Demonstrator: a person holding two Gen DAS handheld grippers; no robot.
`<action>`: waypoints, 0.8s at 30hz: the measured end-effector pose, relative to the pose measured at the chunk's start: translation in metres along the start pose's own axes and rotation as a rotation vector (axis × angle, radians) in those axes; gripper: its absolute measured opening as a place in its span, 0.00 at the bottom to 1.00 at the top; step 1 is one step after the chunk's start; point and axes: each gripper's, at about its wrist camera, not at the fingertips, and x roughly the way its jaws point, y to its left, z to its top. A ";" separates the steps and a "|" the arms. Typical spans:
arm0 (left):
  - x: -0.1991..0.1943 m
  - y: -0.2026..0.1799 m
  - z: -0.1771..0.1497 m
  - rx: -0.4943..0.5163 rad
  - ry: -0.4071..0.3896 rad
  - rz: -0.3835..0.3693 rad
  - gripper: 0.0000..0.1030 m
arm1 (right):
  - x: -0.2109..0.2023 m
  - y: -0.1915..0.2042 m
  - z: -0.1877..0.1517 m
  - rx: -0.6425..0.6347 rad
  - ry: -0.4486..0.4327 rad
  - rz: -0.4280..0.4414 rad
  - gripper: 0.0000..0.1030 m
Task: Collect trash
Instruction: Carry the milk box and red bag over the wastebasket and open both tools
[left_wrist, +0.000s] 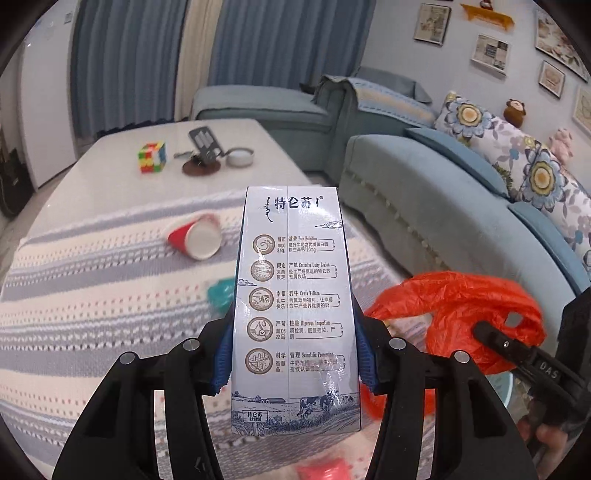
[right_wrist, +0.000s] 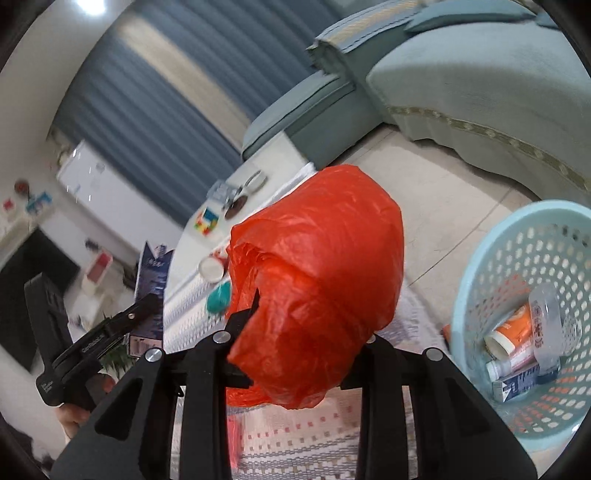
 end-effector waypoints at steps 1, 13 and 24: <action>-0.002 -0.006 0.004 0.012 -0.007 -0.011 0.50 | -0.005 -0.005 0.001 0.012 -0.011 -0.007 0.25; 0.003 -0.121 0.017 0.179 -0.059 -0.166 0.50 | -0.081 -0.054 0.014 0.144 -0.204 -0.083 0.25; 0.045 -0.208 -0.022 0.252 0.072 -0.312 0.50 | -0.184 -0.105 0.003 0.222 -0.379 -0.326 0.28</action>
